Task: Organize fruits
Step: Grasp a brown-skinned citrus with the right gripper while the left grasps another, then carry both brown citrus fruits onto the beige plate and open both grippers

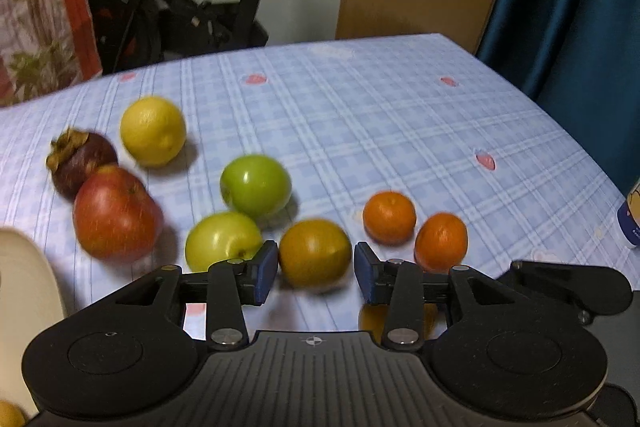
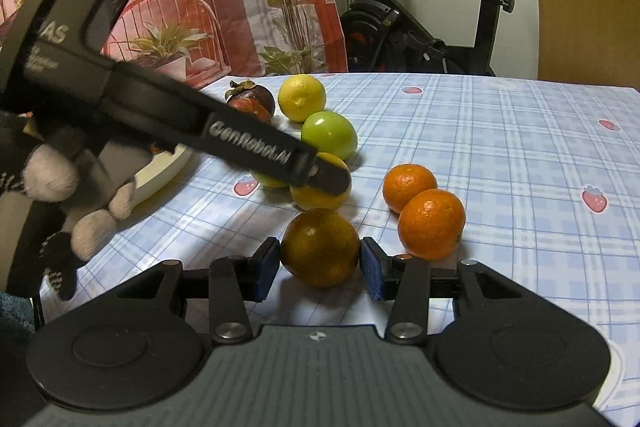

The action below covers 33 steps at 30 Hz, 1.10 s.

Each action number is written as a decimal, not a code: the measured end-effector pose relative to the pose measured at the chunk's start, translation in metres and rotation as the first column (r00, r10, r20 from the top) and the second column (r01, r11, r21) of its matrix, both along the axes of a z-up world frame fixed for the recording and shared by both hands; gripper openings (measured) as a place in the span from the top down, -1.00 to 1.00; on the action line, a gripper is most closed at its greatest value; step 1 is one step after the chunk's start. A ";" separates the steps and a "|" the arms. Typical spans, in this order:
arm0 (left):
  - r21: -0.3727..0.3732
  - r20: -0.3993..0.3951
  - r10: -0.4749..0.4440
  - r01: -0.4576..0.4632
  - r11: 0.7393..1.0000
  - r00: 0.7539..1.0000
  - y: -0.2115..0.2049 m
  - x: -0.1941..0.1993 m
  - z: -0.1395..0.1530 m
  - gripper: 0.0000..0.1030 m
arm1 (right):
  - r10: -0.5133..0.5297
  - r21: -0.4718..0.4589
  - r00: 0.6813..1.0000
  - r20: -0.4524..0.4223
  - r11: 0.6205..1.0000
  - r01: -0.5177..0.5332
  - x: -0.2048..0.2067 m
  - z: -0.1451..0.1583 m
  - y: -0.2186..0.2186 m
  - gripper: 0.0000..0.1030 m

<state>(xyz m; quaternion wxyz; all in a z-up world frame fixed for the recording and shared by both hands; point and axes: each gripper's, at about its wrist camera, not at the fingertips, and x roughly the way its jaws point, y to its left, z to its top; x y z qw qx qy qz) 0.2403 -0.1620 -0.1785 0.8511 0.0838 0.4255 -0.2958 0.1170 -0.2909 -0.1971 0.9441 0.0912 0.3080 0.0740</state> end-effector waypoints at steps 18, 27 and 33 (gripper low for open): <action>0.005 0.055 0.029 -0.030 1.000 0.998 -0.015 0.015 -0.004 0.12 | 0.011 0.015 1.000 -0.012 1.000 -0.011 0.002 -0.004 0.000 0.10; 0.011 0.078 0.016 -0.016 1.000 0.997 -0.019 0.017 -0.004 0.11 | 0.012 0.019 1.000 -0.013 1.000 -0.012 0.002 -0.004 -0.001 0.10; 0.024 0.079 -0.009 0.007 1.000 0.997 -0.018 0.008 -0.004 0.23 | 0.013 0.027 1.000 -0.012 1.000 -0.012 0.003 -0.005 0.000 0.10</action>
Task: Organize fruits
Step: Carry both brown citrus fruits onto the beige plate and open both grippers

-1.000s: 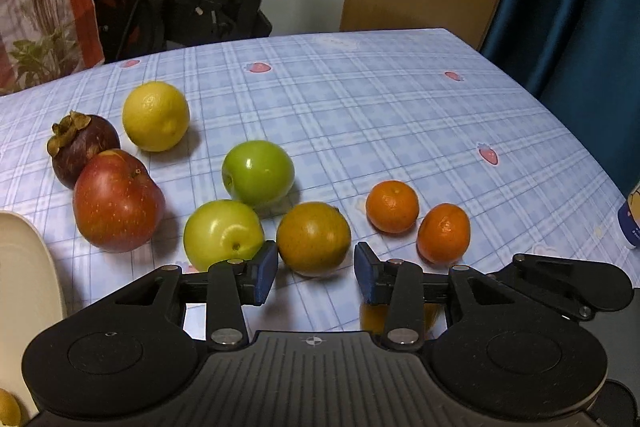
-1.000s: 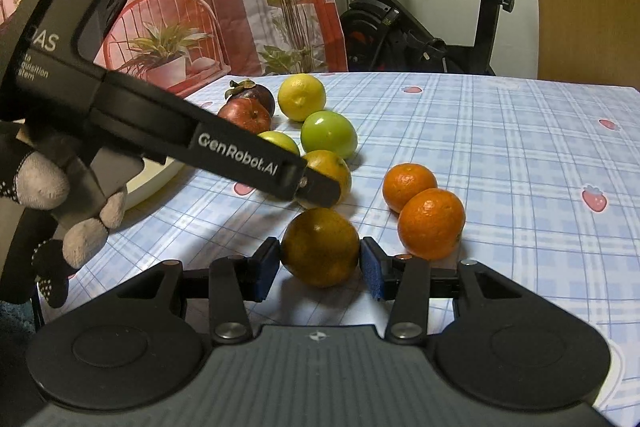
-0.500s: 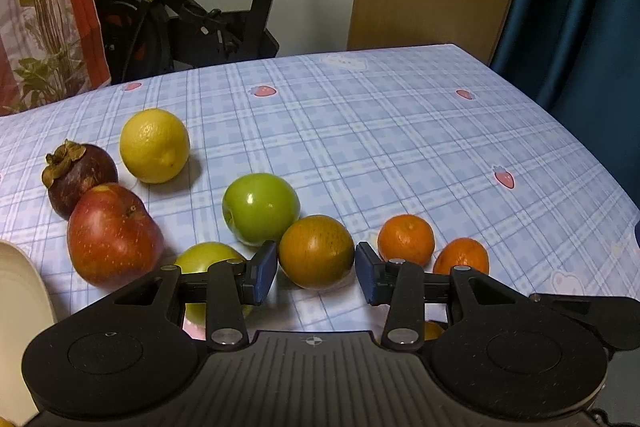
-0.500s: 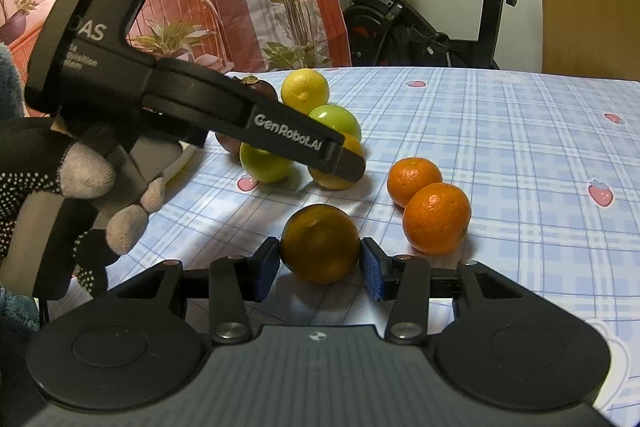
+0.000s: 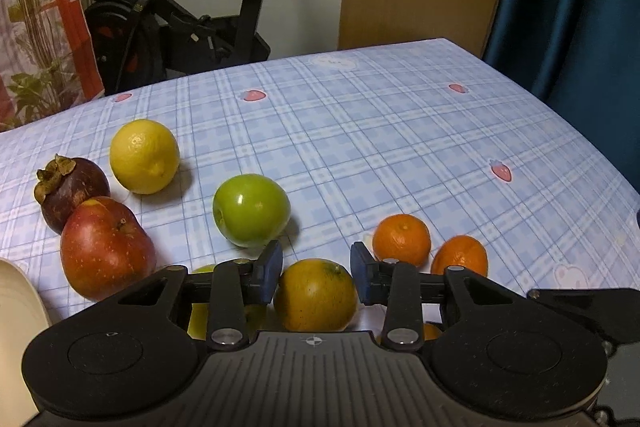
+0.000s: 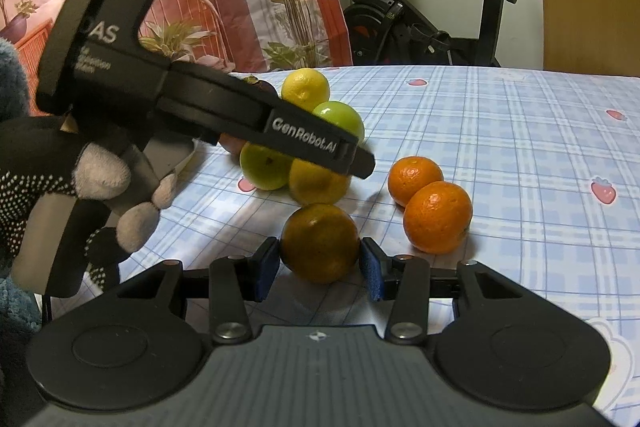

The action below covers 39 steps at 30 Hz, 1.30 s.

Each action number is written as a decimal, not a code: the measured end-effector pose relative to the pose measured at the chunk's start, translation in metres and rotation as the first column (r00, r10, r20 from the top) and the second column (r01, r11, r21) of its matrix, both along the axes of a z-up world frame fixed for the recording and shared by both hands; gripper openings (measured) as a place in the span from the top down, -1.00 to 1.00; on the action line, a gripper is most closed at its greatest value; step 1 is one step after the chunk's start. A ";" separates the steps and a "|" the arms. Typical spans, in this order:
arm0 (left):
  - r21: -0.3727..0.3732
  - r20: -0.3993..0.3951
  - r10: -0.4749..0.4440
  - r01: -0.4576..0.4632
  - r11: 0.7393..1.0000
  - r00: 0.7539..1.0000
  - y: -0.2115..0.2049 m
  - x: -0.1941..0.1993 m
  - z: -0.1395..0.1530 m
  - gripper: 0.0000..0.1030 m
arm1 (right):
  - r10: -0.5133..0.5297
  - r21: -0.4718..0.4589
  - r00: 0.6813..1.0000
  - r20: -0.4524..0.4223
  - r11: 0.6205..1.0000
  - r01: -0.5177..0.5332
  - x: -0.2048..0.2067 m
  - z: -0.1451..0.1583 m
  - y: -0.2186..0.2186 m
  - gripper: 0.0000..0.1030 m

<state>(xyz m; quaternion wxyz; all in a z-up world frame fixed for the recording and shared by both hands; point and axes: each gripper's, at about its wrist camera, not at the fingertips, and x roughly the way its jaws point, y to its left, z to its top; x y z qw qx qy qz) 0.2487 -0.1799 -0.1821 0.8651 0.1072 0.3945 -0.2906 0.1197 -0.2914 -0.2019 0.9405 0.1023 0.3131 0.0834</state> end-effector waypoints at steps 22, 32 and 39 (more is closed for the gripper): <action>0.002 -0.091 0.010 -0.010 1.000 0.996 0.034 -0.027 0.001 0.11 | 0.002 -0.001 1.000 0.000 1.000 -0.002 0.000 -0.001 0.000 0.10; -0.026 -0.114 0.042 -0.045 0.999 0.993 0.051 -0.029 -0.005 0.12 | 0.003 0.000 1.000 0.001 1.000 -0.003 0.000 -0.001 0.001 0.10; -0.035 -0.096 0.071 -0.074 0.997 0.993 0.054 -0.038 -0.006 0.13 | 0.003 0.001 1.000 0.003 1.000 -0.003 -0.001 0.000 0.002 0.10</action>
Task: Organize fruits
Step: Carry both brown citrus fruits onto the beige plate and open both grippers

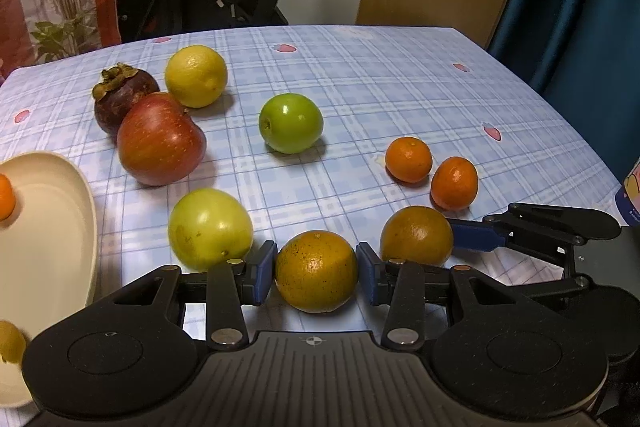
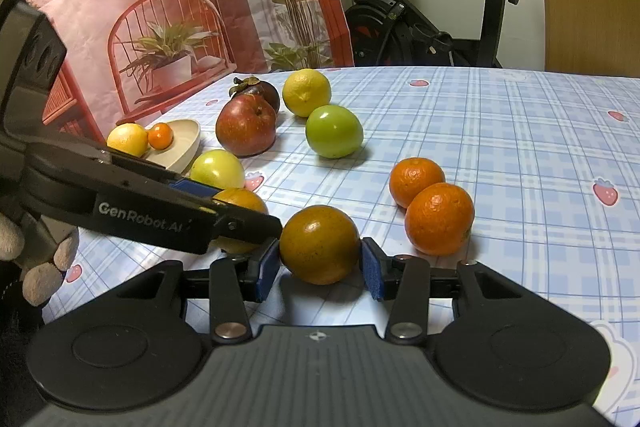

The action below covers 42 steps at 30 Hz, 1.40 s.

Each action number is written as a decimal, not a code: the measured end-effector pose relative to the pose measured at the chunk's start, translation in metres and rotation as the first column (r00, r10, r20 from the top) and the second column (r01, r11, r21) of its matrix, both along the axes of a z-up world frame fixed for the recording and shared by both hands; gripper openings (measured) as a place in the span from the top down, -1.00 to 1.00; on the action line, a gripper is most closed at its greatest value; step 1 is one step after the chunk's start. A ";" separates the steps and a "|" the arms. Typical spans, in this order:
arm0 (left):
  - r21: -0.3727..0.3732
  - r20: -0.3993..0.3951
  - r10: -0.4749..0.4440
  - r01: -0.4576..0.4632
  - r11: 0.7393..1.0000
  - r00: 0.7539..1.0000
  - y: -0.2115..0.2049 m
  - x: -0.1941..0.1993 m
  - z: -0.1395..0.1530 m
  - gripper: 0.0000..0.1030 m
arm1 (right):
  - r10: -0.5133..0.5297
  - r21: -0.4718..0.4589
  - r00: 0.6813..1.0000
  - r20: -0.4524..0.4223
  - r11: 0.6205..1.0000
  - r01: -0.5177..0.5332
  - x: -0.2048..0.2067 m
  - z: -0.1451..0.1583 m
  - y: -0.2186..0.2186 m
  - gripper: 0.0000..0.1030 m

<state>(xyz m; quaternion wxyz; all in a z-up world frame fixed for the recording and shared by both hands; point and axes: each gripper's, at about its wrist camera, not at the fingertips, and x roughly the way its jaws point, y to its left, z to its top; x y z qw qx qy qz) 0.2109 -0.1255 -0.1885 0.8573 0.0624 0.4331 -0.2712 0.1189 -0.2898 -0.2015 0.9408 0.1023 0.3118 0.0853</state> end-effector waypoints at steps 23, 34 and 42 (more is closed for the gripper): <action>-0.073 0.100 0.113 -0.106 0.992 0.989 0.038 -0.020 0.030 0.13 | -0.001 -0.021 1.000 0.005 1.000 0.001 0.006 0.014 0.004 0.11; -0.156 0.210 0.263 -0.234 0.960 0.942 0.103 -0.006 0.074 0.13 | 0.088 -0.044 0.993 0.072 0.995 -0.085 0.050 0.067 0.036 0.11; -0.112 0.214 0.417 -0.401 0.909 0.884 0.160 0.011 0.055 0.12 | 0.253 -0.088 0.967 0.035 0.965 -0.249 0.114 0.069 0.098 0.11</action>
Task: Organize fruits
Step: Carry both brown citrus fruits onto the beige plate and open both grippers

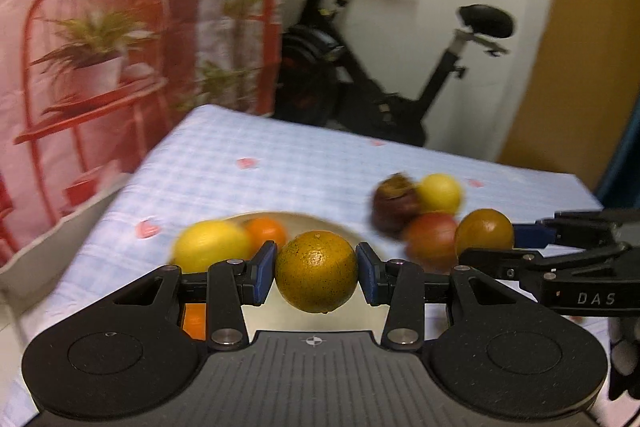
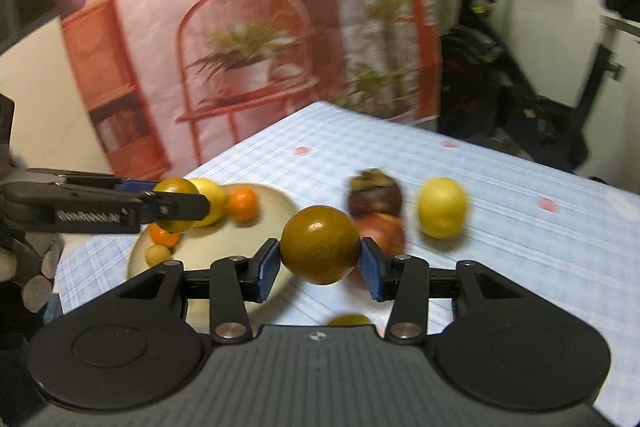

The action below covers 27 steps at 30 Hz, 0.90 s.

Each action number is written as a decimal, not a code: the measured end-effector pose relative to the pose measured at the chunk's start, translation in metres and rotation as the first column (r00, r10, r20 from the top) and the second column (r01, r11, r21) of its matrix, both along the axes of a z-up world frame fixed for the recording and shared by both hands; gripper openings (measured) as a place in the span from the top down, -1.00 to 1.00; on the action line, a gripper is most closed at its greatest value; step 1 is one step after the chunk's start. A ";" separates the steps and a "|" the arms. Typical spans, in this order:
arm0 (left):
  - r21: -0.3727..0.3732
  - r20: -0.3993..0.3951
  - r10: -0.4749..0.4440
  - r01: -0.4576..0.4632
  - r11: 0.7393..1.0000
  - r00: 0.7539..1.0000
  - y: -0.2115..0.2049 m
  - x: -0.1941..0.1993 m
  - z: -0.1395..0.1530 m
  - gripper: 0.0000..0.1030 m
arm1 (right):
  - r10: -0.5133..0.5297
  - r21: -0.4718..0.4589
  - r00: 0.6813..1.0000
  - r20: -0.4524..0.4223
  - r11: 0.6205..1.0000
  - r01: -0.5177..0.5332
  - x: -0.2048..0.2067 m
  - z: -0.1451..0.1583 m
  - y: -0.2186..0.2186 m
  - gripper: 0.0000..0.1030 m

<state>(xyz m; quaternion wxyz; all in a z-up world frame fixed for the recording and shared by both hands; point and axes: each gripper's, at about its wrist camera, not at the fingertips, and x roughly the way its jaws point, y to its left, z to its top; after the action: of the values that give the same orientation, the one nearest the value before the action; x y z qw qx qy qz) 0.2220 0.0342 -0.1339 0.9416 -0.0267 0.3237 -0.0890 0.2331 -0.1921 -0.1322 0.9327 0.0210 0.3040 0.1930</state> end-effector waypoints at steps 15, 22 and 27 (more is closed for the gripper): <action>0.022 -0.005 0.018 -0.018 1.000 1.000 0.023 0.007 -0.012 0.12 | 0.170 -0.197 0.978 -0.117 0.962 -0.190 0.084 -0.049 0.091 0.11; 0.003 0.017 0.011 -0.011 1.000 1.000 0.020 0.009 -0.015 0.12 | 0.165 -0.241 0.980 -0.112 0.952 -0.188 0.091 -0.056 0.094 0.11; -0.009 0.020 0.015 -0.015 1.000 1.000 0.021 0.011 -0.014 0.11 | 0.153 -0.248 0.983 -0.105 0.953 -0.175 0.088 -0.054 0.093 0.09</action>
<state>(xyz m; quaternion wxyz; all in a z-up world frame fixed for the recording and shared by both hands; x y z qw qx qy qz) 0.2333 0.0550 -0.1484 0.9453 -0.0325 0.3136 -0.0836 0.3210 -0.0994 -0.1863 0.8946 -0.1169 0.3663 0.2279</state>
